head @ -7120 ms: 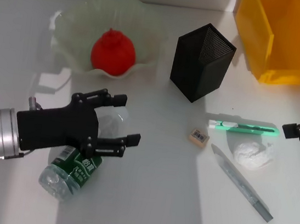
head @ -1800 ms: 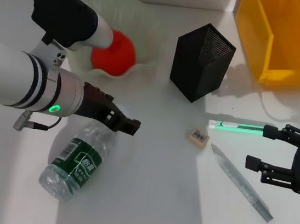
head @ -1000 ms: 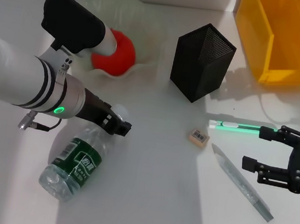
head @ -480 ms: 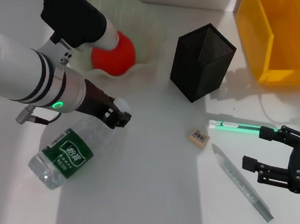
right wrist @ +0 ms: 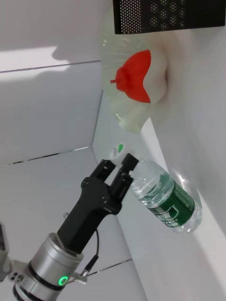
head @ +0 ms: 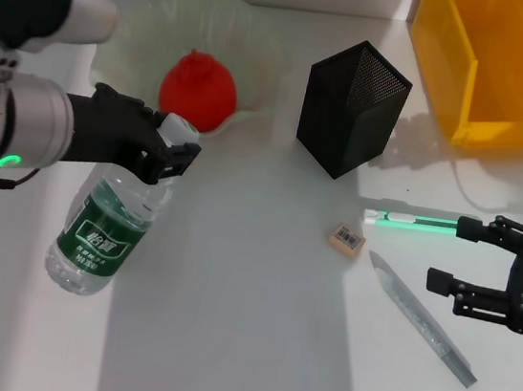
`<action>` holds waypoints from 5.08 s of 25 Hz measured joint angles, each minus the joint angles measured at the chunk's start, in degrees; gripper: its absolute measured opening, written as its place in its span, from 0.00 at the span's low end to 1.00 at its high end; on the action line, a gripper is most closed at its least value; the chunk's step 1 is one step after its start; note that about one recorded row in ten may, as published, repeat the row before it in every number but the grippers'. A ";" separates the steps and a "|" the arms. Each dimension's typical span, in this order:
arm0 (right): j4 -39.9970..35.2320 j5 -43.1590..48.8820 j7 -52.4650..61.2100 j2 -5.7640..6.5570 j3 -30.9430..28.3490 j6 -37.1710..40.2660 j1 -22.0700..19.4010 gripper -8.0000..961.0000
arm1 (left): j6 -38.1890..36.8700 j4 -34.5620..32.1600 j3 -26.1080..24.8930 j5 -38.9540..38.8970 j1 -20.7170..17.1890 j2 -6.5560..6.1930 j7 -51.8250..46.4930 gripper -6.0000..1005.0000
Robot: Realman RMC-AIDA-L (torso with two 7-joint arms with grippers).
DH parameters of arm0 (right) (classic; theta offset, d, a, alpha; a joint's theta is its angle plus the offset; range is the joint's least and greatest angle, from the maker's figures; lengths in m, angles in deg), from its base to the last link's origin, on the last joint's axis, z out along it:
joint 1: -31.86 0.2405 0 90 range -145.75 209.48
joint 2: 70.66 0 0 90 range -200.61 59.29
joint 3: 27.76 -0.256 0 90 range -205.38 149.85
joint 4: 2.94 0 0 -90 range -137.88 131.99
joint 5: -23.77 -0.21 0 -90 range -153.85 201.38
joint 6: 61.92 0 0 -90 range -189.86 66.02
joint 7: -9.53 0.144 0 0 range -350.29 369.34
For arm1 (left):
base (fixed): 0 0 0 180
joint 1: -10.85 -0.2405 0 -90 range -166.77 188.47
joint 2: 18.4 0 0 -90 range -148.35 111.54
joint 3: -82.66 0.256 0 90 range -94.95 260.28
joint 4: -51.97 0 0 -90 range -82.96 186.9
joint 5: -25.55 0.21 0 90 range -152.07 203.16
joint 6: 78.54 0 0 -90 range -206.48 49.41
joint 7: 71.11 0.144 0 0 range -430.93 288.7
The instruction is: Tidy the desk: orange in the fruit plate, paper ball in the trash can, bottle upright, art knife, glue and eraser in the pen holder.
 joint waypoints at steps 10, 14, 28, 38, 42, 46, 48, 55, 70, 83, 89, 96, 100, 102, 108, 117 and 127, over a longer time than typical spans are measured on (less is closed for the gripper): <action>0.00 -0.14 0.00 0.00 0.00 0.60 0.78 0.88 | 0.18 -1.51 -9.67 -19.05 -6.61 -0.04 13.61 0.44; -0.20 -0.13 0.56 0.00 0.00 0.62 1.05 0.88 | 0.83 -0.48 -11.39 -20.72 -7.48 0.08 15.54 0.44; -0.72 -0.05 1.36 0.00 0.00 0.96 1.27 0.88 | 1.45 0.72 -11.53 -20.94 -6.68 0.00 16.09 0.49; -0.71 -0.01 1.40 0.00 0.00 1.30 1.27 0.88 | 1.81 0.82 -11.58 -21.50 -6.70 0.05 16.32 0.55; -0.71 -0.01 1.93 0.03 0.00 1.31 1.27 0.88 | 1.80 0.43 -11.76 -21.53 -6.35 -0.02 16.47 0.57; -1.56 -0.01 4.80 0.59 -0.25 1.32 1.27 0.88 | 1.99 -2.00 -12.69 -21.38 -6.48 -0.03 17.10 0.60; -2.39 -0.01 5.98 0.74 -0.93 1.34 1.27 0.88 | 2.21 -2.46 -13.13 -21.42 -6.58 0.00 17.43 0.68; -4.80 0.00 9.06 0.79 -3.05 1.84 1.09 0.88 | 3.17 -5.67 -14.15 -31.01 -10.16 0.09 26.78 0.82; -30.14 19.97 43.90 1.44 -10.07 10.02 7.94 0.88 | -28.37 39.58 -14.75 -69.42 -6.51 -0.05 81.70 0.82; -37.82 50.74 34.52 -0.06 10.59 14.71 23.86 0.88 | -21.75 71.96 -14.94 -66.43 6.50 -0.03 95.29 0.81; -30.33 54.91 32.48 -0.08 19.88 2.83 24.35 0.88 | -21.41 72.17 -15.15 -66.42 6.12 -0.03 95.02 0.81; -22.65 54.49 31.81 -0.21 21.31 -2.86 26.06 0.88 | -21.26 72.26 -15.21 -66.42 6.41 -0.03 94.86 0.81; -18.60 53.31 31.30 -0.28 21.56 -5.93 27.10 0.88 | -21.26 72.30 -15.18 -66.42 6.55 -0.03 94.70 0.81; -16.89 52.75 31.05 -0.28 21.69 -7.17 27.52 0.88 | -21.26 72.31 -15.11 -66.42 6.57 -0.03 94.65 0.81; -11.42 52.28 30.76 -0.34 22.32 -11.10 29.05 0.88 | -21.21 72.36 -14.98 -66.42 6.44 -0.07 94.64 0.81; -7.08 49.42 30.19 -0.31 22.33 -12.77 31.11 0.80 | -21.26 72.37 -14.76 -66.42 6.44 -0.12 94.65 0.81; -3.75 49.38 30.15 -0.26 22.29 -13.61 32.63 0.55 | -21.33 72.37 -14.76 -66.42 6.44 -0.13 94.69 0.81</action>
